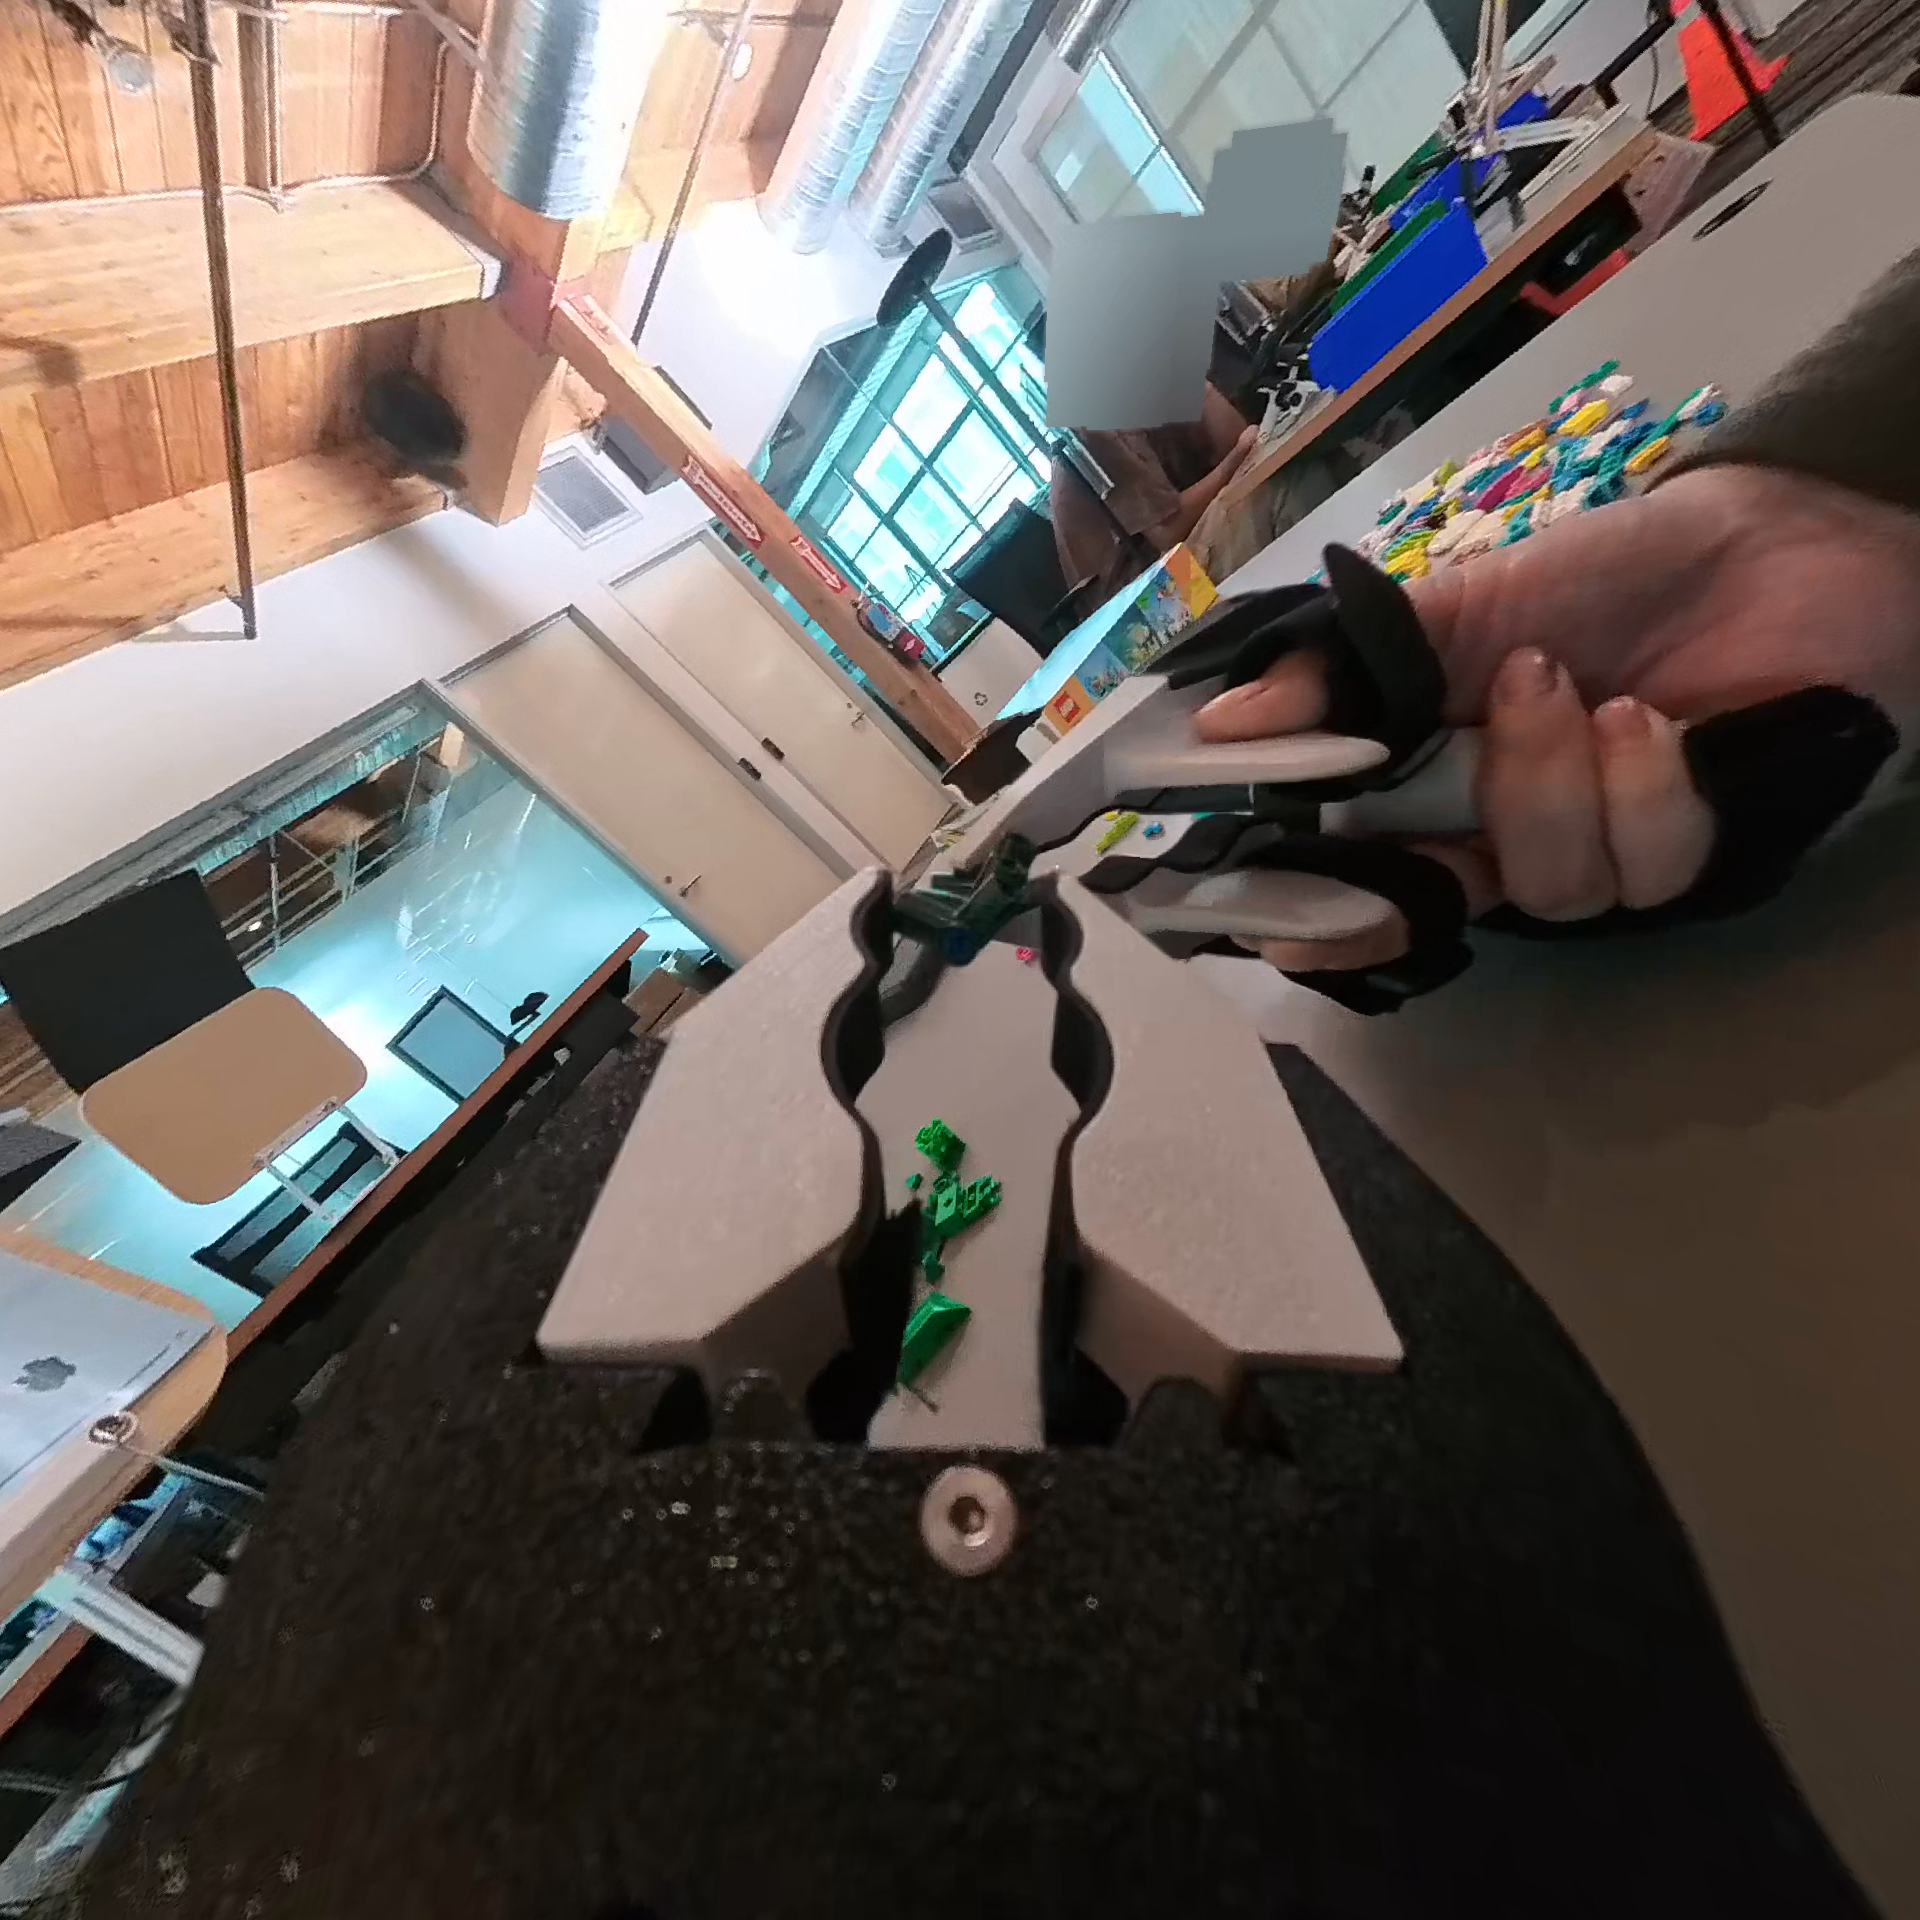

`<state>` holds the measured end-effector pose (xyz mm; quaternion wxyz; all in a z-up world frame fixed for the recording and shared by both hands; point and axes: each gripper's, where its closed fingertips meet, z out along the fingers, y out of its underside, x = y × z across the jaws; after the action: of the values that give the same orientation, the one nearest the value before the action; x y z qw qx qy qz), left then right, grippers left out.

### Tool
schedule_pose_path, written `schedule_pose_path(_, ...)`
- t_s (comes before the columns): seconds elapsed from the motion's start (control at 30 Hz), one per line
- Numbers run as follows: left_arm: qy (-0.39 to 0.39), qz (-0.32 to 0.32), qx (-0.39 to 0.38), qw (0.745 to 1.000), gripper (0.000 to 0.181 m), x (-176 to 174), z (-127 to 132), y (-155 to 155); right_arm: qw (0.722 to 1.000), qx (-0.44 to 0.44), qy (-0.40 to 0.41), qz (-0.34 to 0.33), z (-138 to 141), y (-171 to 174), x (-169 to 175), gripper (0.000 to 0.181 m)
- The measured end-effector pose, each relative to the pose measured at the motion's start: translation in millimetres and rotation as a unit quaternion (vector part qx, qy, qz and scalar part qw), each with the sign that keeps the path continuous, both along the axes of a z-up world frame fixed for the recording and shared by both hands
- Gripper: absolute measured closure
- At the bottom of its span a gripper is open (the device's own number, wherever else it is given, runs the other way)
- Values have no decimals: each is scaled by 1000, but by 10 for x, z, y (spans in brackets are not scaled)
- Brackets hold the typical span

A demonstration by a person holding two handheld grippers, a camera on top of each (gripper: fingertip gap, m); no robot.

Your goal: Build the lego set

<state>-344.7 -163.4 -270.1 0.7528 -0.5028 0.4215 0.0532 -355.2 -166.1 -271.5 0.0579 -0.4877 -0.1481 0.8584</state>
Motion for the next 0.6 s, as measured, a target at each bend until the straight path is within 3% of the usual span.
schedule_pose_path(0.37, -4, -12, -45, 999, 144, 22, -101, 27, 995, 95, -8, -23, 53, 13, 53, 176)
schedule_pose_path(0.6, 3, -18, -59, 998, 149, 48, -144, 21, 982, 184, -28, -24, 41, -23, 76, 175)
